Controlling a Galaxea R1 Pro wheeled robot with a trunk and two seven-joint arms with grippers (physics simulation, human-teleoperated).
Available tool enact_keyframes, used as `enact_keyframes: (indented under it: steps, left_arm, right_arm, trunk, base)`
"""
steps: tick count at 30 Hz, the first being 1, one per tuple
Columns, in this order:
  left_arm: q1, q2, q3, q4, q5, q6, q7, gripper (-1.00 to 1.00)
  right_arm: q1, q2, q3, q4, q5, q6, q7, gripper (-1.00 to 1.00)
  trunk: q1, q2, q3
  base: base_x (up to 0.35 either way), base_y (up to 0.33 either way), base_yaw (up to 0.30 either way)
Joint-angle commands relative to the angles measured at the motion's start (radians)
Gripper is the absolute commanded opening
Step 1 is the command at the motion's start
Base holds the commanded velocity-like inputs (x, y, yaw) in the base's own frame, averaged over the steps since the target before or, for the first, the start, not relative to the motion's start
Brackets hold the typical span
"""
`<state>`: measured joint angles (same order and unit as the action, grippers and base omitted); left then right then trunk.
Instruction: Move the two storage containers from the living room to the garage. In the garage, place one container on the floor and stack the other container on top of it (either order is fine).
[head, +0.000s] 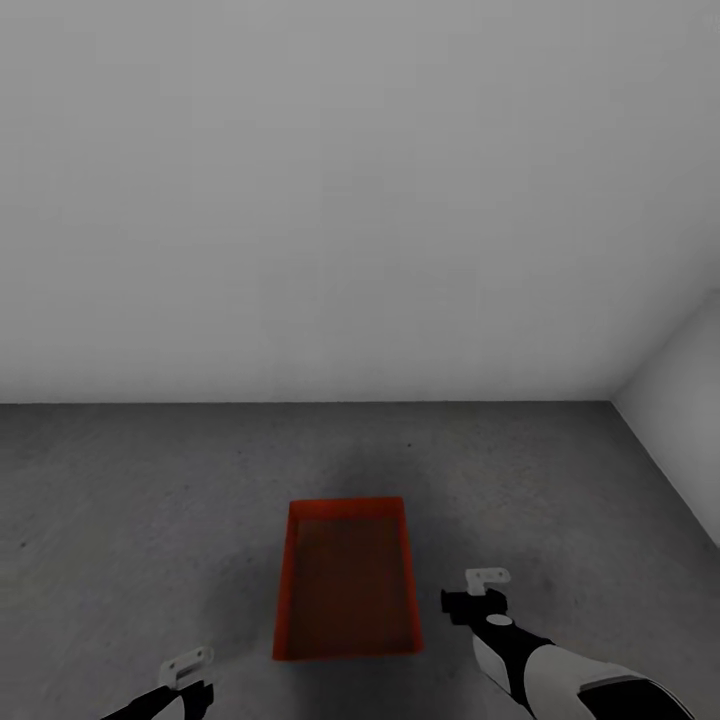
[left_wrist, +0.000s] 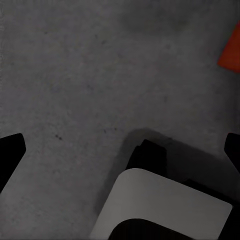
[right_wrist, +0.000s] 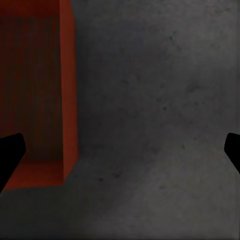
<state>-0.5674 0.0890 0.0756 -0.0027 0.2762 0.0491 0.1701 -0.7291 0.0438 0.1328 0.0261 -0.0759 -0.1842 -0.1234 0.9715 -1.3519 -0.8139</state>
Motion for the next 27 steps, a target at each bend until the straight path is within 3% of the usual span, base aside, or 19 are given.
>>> enact_keyframes:
  steps: [1, 27]
  left_arm:
    - [0.0, 0.0, 0.007, 0.0, 0.0, 0.003, 0.002, 1.0]
    - [0.003, 0.0, 0.008, 0.001, 0.001, 0.009, 0.003, 1.0]
  right_arm:
    - [-0.001, 0.001, 0.008, 0.003, -0.008, -0.005, -0.001, 1.0]
    - [0.003, -0.013, 0.008, 0.007, -0.012, 0.015, -0.005, 1.0]
  trunk:
    - [-0.004, 0.007, 0.003]
    - [-0.104, 0.189, 0.084]
  base:
    - [0.0, 0.0, 0.0]
    - [0.0, 0.0, 0.0]
